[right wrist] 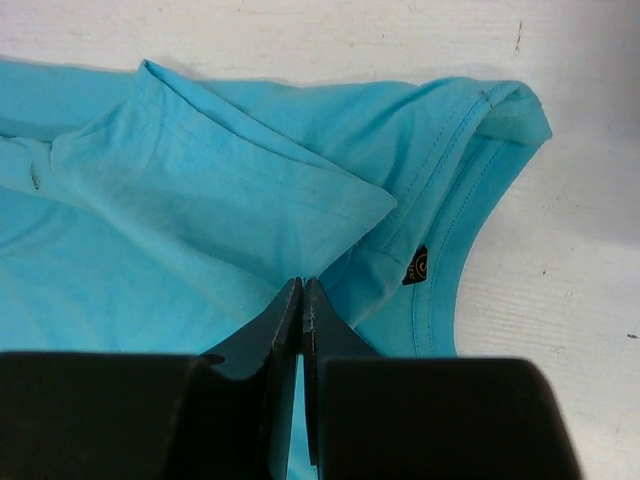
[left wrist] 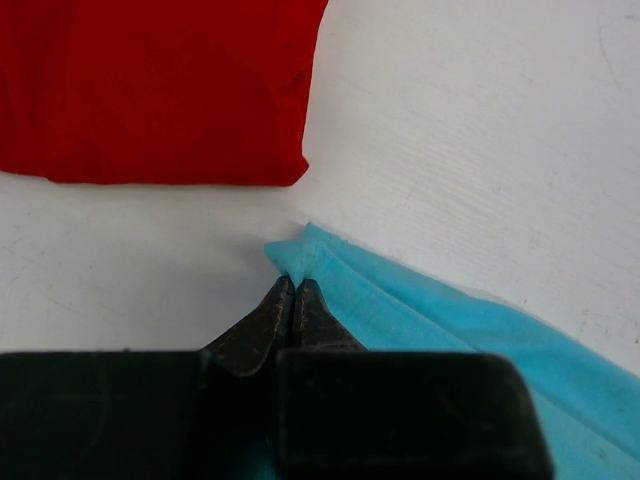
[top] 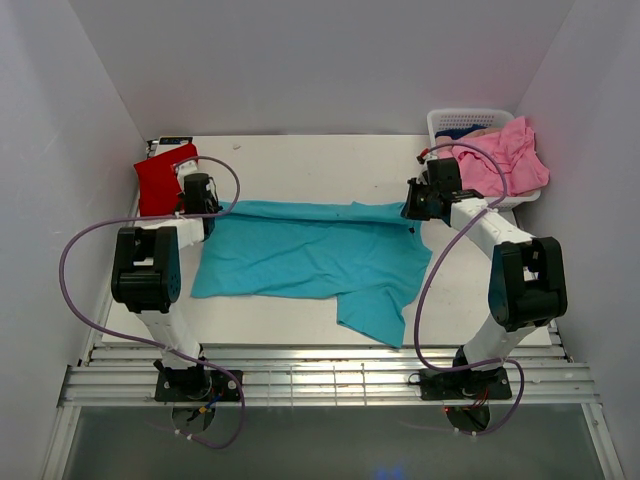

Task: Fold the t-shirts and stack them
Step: Fold the flattened tshirt in 1/3 of the way

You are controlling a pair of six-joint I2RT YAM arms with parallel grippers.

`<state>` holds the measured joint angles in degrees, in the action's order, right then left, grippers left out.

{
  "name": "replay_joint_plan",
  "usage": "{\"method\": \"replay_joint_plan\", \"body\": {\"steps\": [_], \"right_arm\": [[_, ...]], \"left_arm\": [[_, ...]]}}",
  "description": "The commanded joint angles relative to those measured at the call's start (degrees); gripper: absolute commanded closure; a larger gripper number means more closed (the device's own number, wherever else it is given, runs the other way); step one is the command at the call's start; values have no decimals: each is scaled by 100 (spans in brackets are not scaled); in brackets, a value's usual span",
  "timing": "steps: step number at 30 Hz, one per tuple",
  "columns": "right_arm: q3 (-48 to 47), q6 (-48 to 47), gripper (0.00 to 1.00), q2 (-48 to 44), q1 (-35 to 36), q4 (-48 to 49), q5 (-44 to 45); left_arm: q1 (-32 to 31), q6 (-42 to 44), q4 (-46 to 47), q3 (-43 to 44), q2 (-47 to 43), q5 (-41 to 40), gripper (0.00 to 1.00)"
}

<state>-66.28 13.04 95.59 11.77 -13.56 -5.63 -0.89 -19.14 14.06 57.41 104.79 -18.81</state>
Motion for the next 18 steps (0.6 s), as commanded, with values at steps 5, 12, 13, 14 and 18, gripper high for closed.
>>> {"method": "replay_joint_plan", "body": {"steps": [5, 12, 13, 14, 18], "right_arm": [[300, -21, 92, -120, 18, -147, 316], [432, -12, 92, -6, 18, -278, 448], [441, -12, 92, 29, 27, -279, 483], [449, -3, 92, 38, 18, -279, 492], [449, 32, 92, 117, 27, -305, 536]], "left_arm": [[-8, -55, -18, -256, -205, -97, 96], [-26, -99, -141, -300, -38, -333, 91], [-43, -108, -150, -300, -29, -378, 91], [-52, -108, -202, -292, 14, -430, 90], [-87, -160, -334, -204, 50, -624, 87]]}}
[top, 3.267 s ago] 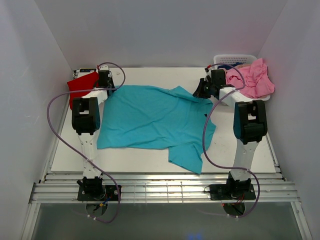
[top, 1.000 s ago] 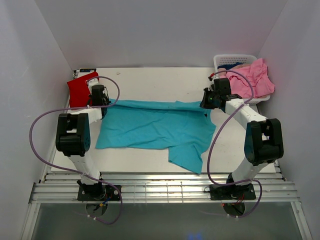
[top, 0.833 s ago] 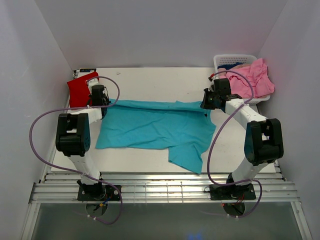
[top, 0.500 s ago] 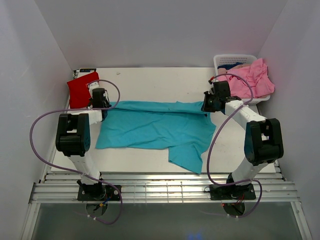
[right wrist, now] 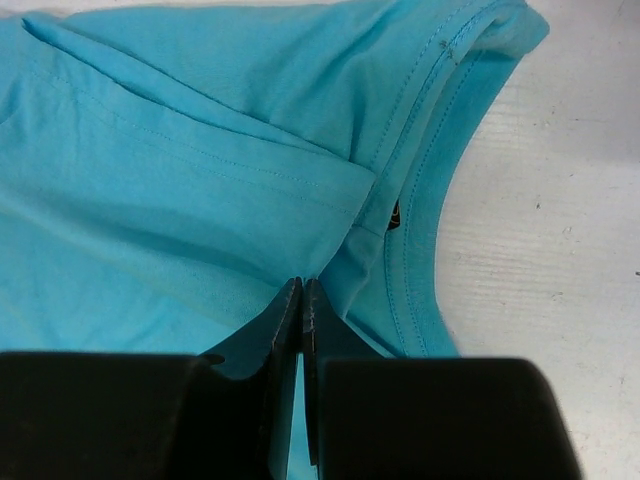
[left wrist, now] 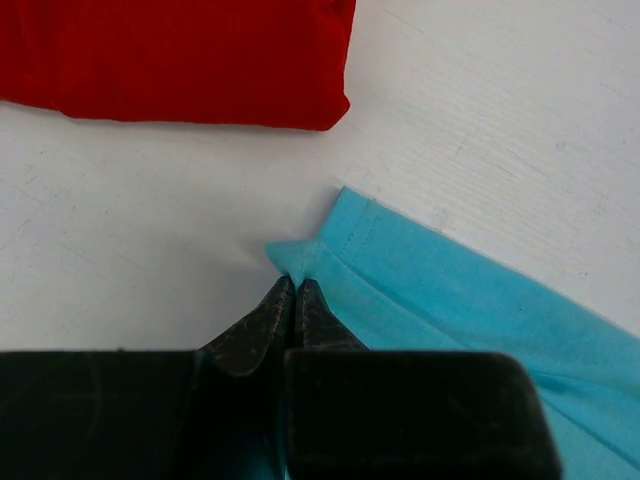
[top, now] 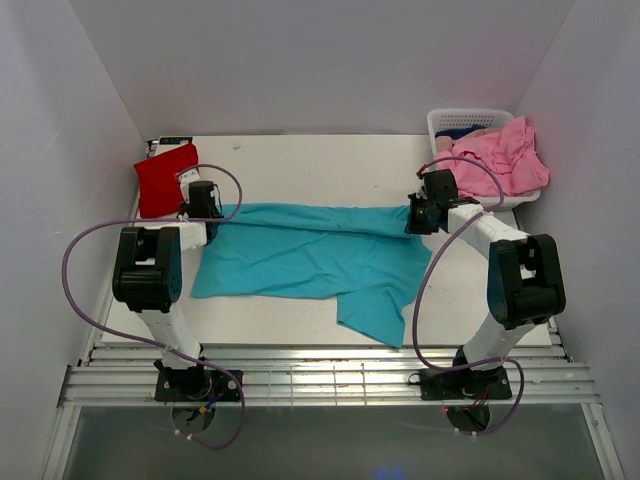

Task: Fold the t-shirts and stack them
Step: Fold the flattened tshirt in 1/3 of the way

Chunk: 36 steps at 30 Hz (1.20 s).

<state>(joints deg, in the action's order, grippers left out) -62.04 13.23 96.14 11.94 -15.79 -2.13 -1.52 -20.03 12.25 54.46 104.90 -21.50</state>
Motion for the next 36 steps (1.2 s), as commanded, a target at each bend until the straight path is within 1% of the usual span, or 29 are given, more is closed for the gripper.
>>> {"method": "replay_joint_plan", "body": {"steps": [1, 4, 6, 8, 10, 11, 12, 13, 16, 19, 22, 23, 24, 27, 28, 29, 30, 31, 32, 33, 34, 35, 36], "right_arm": [[-9, 21, 92, 106, 10, -125, 195], [-1, 39, 92, 151, 10, -161, 187], [17, 48, 92, 159, 18, -161, 187], [17, 39, 92, 177, 27, -170, 371], [8, 39, 92, 212, 45, -179, 389], [8, 39, 92, 221, 36, -170, 398], [17, 39, 92, 230, 36, -170, 406], [8, 39, 92, 239, 36, -179, 450], [-10, 39, 92, 256, 45, -249, 564], [-36, 48, 92, 248, 53, -380, 678], [-80, 48, 92, 213, 54, -608, 749], [-63, 48, 92, 186, 62, -653, 749], [-63, 56, 85, 125, 80, -697, 758], [25, -14, 63, -138, 115, -689, 767], [69, -31, 60, -209, 124, -584, 767], [87, -58, 59, -305, 124, -522, 741], [96, -119, 56, -463, 124, -426, 706], [78, -137, 56, -517, 124, -329, 601], [52, -163, 55, -552, 124, -145, 513], [8, -198, 56, -544, 124, -56, 286], [-36, -207, 57, -500, 133, 31, 205], [-149, -207, 58, -360, 124, 224, -13], [-229, -216, 60, -254, 124, 278, -224]], "left_arm": [[-33, -97, -205, 109, 39, -486, 87], [-85, -229, -460, 197, 13, -776, 88], [-120, -212, -487, 188, -31, -830, 88], [-138, -212, -496, 188, -31, -821, 88], [-156, -212, -504, 206, 13, -786, 81], [-156, -212, -513, 214, 30, -751, 75], [-156, -229, -539, 214, 56, -733, 66], [-164, -238, -566, 232, 57, -742, 54], [-199, -273, -566, 206, -83, -882, 47], [-243, -326, -575, 171, -338, -1303, 46], [-322, -422, -627, 197, -935, -1733, 45], [-410, -475, -584, 206, -1311, -1753, 45], [-471, -467, -514, 232, -1497, -1735, 45], [-849, -476, -233, 363, -1972, -1044, 45], [-1024, -475, -119, 573, -1974, -275, 46], [-1130, -467, -100, 714, -1921, 159, 49], [-1244, -458, -74, 881, -1677, 529, 56], [-1480, -423, 22, 1170, -1518, 1298, 62], [-1605, -362, 58, 1338, -1325, 1654, 68], [-1719, -274, 76, 1496, -914, 1918, 82], [-1920, -273, 76, 1785, -701, 2121, 88], [-2001, -291, 67, 1910, -508, 2619, 94], [-2045, -465, 84, 1998, -332, 2833, 100]]}}
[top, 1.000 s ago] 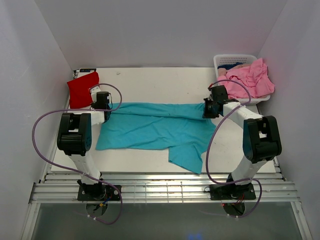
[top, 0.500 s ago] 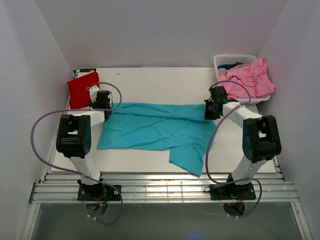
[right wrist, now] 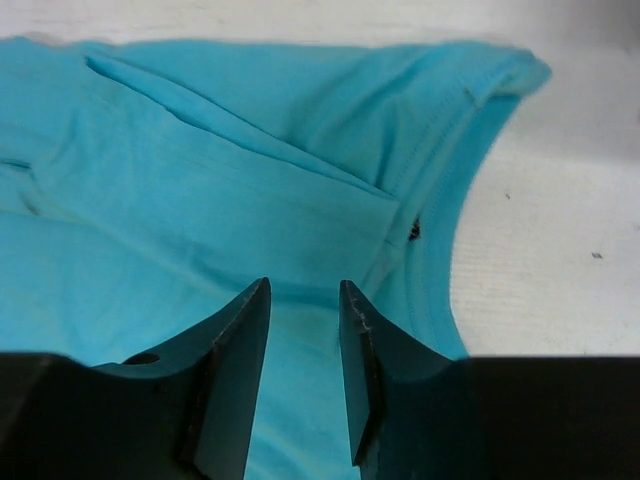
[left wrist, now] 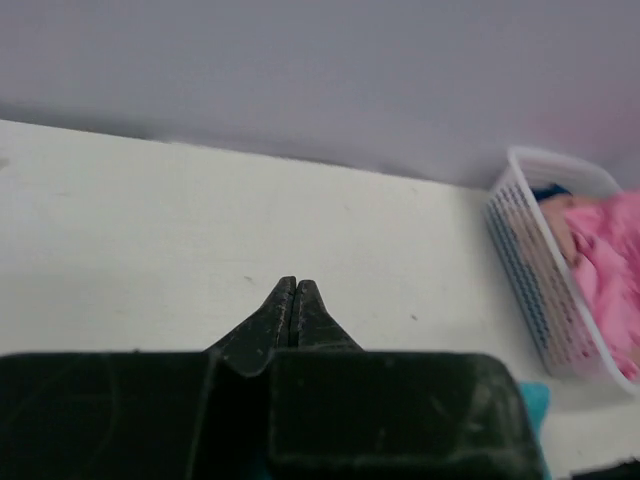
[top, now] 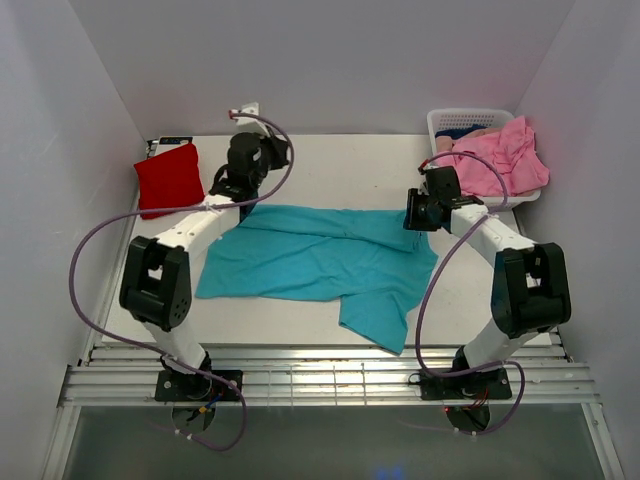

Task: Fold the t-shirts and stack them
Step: Fold the flattened tshirt in 1/3 of the way

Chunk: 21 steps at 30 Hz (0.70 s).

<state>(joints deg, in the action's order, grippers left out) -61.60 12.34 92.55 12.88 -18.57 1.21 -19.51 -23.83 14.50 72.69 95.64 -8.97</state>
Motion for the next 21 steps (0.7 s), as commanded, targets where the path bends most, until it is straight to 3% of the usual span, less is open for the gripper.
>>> {"method": "replay_joint_plan", "body": {"steps": [1, 10, 21], "right_arm": [[-378, -118, 61, 209, 30, 573, -674], [-1204, -205, 66, 1642, 39, 1470, -1790], [-1469, -302, 62, 2232, 30, 1514, -2055]], "left_arm": [[-325, -191, -54, 228, 884, 1739, 100], [-571, -543, 219, 756, 1985, 3076, 100], [-976, -622, 264, 624, 2108, 3147, 100]]}}
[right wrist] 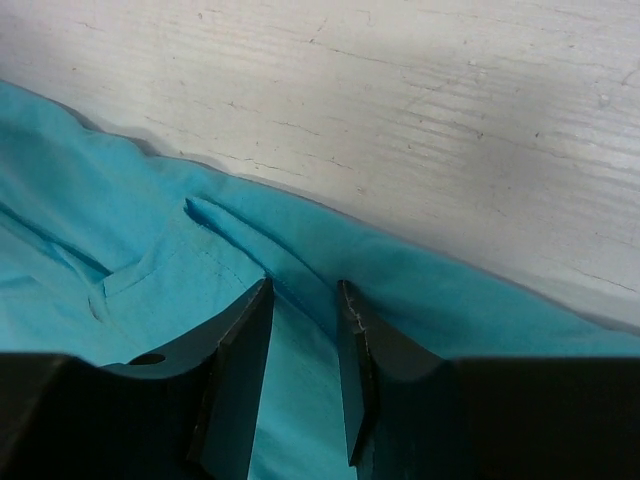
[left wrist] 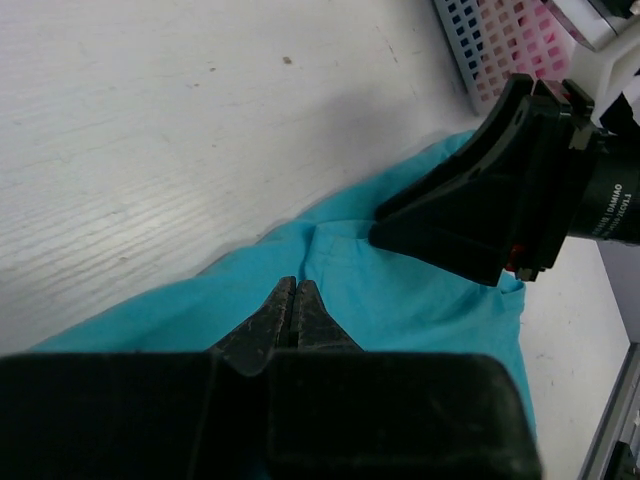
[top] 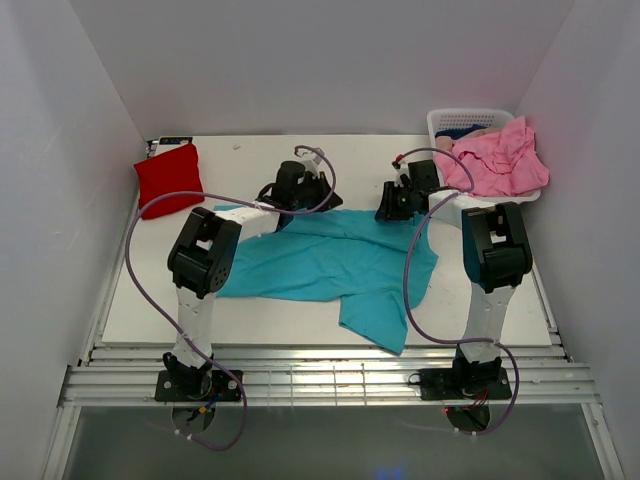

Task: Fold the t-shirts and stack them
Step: Fold the flattened tshirt in 1/3 of the way

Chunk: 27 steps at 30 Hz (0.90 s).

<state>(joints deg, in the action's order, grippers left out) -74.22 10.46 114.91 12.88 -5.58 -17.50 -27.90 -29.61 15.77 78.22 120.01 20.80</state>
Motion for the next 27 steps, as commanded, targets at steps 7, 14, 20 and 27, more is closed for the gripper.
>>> {"method": "replay_joint_plan", "body": {"steps": [7, 14, 20, 27], "right_arm": [[-41, -202, 62, -171, 30, 93, -87], [82, -211, 62, -355, 39, 22, -184], [311, -167, 62, -540, 56, 75, -237], [311, -176, 62, -567, 109, 57, -298]], "left_arm": [[-304, -133, 76, -210, -381, 109, 100], [-435, -2, -320, -254, -373, -295, 100], [-506, 51, -557, -175, -189, -471, 100], [-646, 166, -935, 27, 40, -875, 100]]}}
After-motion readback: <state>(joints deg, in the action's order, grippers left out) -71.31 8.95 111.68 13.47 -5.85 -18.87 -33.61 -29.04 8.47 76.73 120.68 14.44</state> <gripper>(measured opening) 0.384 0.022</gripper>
